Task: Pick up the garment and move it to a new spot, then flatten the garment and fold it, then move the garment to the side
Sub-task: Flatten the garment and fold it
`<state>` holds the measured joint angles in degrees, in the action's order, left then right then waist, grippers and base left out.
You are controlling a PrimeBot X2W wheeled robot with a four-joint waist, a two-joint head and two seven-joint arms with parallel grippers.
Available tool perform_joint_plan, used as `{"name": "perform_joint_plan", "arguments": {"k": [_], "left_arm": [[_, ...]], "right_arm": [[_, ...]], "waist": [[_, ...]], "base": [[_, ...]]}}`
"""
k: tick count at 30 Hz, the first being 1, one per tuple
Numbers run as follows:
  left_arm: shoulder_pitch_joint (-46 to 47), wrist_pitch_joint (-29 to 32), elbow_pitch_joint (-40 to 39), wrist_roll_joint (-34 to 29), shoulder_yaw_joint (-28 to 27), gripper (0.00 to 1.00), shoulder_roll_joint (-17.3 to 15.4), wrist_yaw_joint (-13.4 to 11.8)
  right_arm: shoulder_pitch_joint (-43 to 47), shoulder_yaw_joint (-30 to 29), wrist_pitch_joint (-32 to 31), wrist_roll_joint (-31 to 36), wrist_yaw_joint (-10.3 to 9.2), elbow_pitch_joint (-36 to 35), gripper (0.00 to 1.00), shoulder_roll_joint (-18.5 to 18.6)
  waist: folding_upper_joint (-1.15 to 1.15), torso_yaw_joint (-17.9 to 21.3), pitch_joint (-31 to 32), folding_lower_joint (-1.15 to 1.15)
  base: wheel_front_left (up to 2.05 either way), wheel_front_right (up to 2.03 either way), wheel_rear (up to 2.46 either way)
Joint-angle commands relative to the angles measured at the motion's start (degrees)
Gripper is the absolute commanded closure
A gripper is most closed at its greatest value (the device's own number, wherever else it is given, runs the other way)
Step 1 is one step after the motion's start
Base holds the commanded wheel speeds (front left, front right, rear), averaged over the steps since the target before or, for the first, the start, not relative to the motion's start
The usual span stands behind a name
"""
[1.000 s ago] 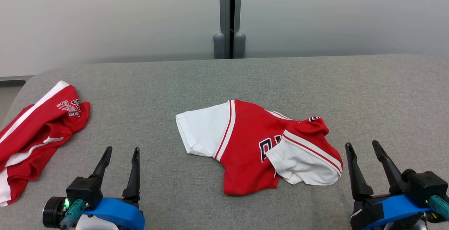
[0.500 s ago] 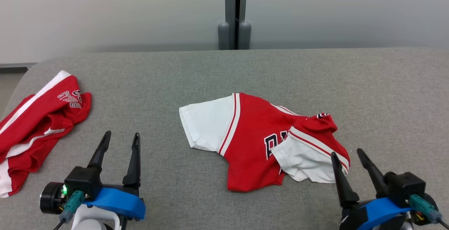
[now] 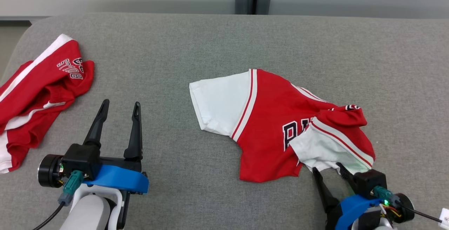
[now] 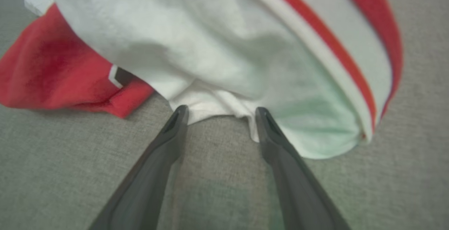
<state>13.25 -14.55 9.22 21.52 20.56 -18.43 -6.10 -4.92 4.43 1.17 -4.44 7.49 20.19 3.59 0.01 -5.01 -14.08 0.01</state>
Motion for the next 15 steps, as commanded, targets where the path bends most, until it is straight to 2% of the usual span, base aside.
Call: {"name": "perform_joint_plan", "arguments": {"k": [1, 2, 3, 4, 5, 9, 15], "left_arm": [[0.89, -0.33, -0.02, -0.44, -0.3, 0.0, 0.07, -0.21], [1.11, -0.35, 0.06, -0.53, -0.32, 0.0, 0.21, -0.17], [1.25, -0.42, 0.17, -0.56, -0.34, 0.0, 0.35, -0.09], [1.31, -0.49, 0.29, -0.7, -0.43, 0.0, 0.42, -0.01], [1.24, -0.52, 0.42, -0.78, -0.56, 0.0, 0.46, -0.01], [0.11, -0.65, 0.85, -1.01, -0.67, 0.0, 0.72, -0.08], [-1.19, -0.69, 1.07, -1.09, -0.95, 0.0, 0.37, -0.23]], "right_arm": [[-0.15, 0.56, -0.9, 0.33, 0.01, 2.01, 0.0, 0.3], [-0.47, 1.17, -1.3, 0.52, 0.01, 3.36, 0.02, 0.56], [-0.74, 1.93, -0.96, -0.85, 0.01, 4.12, 0.53, 0.42], [-0.87, 2.89, -1.38, -1.11, 0.08, 4.96, 0.72, 0.39], [-0.91, 3.59, -1.72, -1.58, 0.09, 5.7, 1.0, 0.52], [-0.19, 6.07, 0.54, -4.32, 0.09, 4.63, 1.0, 1.25], [1.18, 11.78, 3.08, -8.77, 0.01, -5.32, 1.0, 3.38]], "waist": [[-0.01, -0.45, -0.54, -0.01], [-0.01, -0.49, -0.61, -0.01], [-0.01, -0.53, -0.64, -0.01], [-0.01, -0.51, -0.62, -0.01], [-0.01, -0.39, -0.43, -0.01], [-0.01, 0.16, 1.0, -0.01], [-0.01, 1.37, 3.61, -0.01]], "base": [[0.0, 0.0, 0.0], [0.0, 0.0, 0.0], [0.0, 0.0, 0.0], [0.0, 0.0, 0.0], [0.0, 0.0, 0.0], [0.0, 0.0, 0.0], [0.0, 0.0, 0.0]]}}
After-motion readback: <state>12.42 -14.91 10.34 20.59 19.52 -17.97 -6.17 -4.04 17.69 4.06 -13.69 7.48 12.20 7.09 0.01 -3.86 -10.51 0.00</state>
